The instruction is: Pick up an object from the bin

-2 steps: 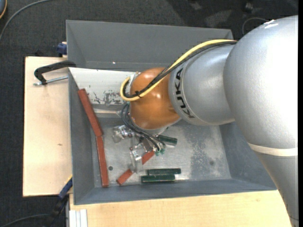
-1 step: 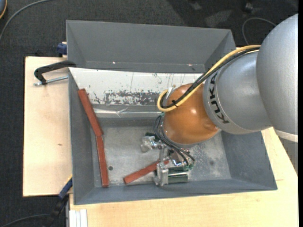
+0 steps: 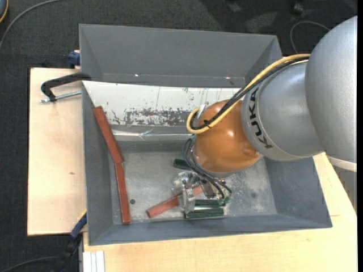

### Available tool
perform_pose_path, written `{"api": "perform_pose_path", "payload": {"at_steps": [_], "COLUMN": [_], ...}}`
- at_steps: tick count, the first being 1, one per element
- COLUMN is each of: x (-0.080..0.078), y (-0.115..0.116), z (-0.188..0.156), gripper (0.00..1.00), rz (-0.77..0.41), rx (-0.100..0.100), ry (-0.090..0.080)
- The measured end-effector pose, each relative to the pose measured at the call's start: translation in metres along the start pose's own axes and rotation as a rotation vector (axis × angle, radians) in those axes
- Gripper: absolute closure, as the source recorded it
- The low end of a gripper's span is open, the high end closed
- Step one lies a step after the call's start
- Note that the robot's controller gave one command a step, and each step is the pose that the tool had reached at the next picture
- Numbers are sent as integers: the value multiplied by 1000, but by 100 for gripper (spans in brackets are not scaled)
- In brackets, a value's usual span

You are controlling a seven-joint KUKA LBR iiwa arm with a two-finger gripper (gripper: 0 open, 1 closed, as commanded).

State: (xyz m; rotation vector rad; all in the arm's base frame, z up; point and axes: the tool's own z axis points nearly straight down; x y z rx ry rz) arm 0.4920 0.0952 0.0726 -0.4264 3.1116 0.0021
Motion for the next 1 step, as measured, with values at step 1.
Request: {"api": "perform_pose_path", "payload": {"at_steps": [1], "x": [-29], "y": [17], "z": [-143], "gripper": [100], "rz": [-21], "rx": [1], "ry": [-14]}}
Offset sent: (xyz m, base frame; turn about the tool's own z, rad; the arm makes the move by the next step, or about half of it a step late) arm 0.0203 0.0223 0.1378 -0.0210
